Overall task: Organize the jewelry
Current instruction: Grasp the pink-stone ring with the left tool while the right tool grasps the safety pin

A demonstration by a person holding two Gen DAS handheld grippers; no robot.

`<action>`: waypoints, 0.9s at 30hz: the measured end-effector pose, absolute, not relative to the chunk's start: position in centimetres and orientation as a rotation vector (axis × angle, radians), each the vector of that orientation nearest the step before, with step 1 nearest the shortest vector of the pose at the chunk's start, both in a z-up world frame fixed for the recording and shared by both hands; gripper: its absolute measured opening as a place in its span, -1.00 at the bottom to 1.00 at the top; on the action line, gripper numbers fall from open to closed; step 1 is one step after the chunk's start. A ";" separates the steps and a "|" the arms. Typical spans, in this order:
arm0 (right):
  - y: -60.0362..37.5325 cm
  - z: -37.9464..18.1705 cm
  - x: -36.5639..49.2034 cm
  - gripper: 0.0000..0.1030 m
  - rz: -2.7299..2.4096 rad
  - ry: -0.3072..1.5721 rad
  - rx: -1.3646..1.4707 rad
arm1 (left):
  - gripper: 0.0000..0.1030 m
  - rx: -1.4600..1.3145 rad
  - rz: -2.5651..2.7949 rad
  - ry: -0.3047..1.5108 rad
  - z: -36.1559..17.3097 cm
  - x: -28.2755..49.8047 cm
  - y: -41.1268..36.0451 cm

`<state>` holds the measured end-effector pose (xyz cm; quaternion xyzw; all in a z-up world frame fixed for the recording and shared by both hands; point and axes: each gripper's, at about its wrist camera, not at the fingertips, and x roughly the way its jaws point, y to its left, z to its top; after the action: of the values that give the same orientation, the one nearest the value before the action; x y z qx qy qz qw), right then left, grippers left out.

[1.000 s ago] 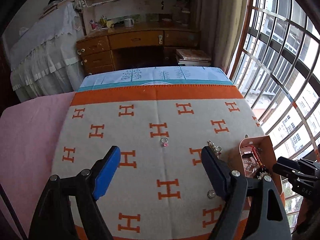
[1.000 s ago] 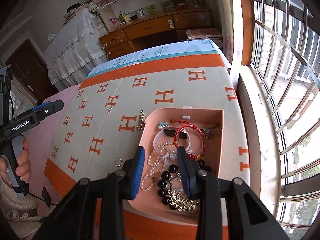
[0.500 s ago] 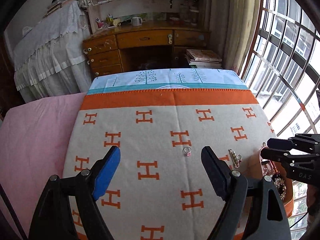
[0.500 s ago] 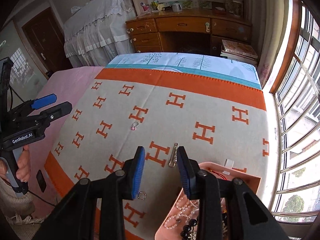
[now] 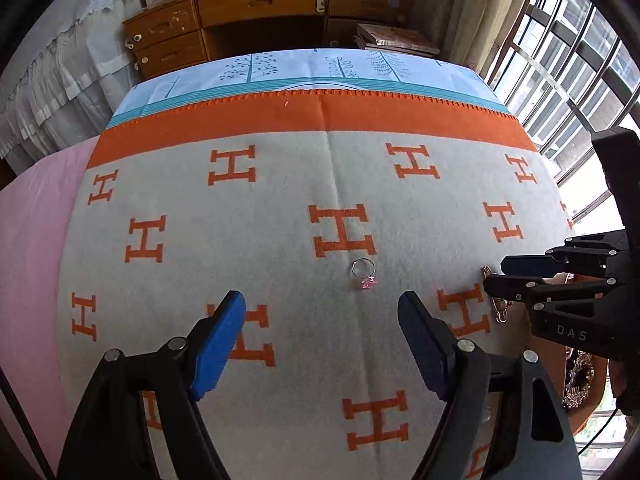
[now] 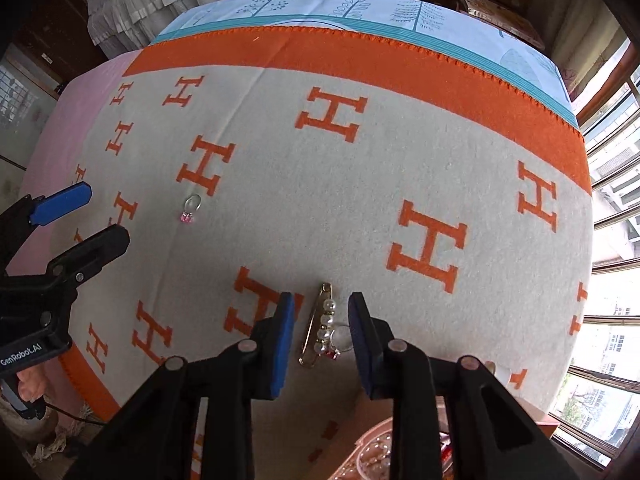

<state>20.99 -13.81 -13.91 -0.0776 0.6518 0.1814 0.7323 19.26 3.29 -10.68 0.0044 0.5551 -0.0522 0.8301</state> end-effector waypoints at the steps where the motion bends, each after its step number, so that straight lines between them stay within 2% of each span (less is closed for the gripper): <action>1: -13.8 -14.3 21.1 -0.56 0.399 1.446 -0.179 | 0.49 0.011 -0.114 1.182 -10.9 19.4 3.2; 3: -13.7 -14.6 21.1 -0.65 0.402 1.442 -0.200 | 0.49 0.016 -0.117 1.188 -11.2 19.8 2.9; 4: -13.5 -14.6 21.0 -0.79 0.410 1.441 -0.209 | 0.49 0.017 -0.119 1.191 -11.4 19.9 2.8; 5: -13.4 -14.6 20.9 -0.85 0.414 1.439 -0.220 | 0.49 0.019 -0.120 1.193 -11.5 20.0 2.7; 9: -13.1 -14.3 19.9 -0.86 0.448 1.409 -0.218 | 0.48 0.023 -0.123 1.205 -11.9 20.4 2.3; 11: -13.6 -13.9 19.6 -0.86 0.454 1.388 -0.170 | 0.30 0.023 -0.124 1.217 -12.2 20.5 2.2; 13: -14.3 -13.2 19.6 -0.86 0.453 1.356 -0.124 | 0.22 0.019 -0.129 1.230 -12.5 20.4 1.9; 23: -17.7 -9.6 17.7 -0.86 0.482 1.237 0.046 | 0.20 0.031 -0.128 1.224 -13.7 19.8 0.3; 27: -17.8 -8.8 17.0 -0.86 0.502 1.199 0.068 | -0.02 0.018 -0.087 1.233 -14.6 20.4 0.5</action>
<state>16.99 -17.79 -8.83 0.0316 0.5583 0.2337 0.7954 20.38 0.47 -14.59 0.0082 0.5780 -0.0409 0.8150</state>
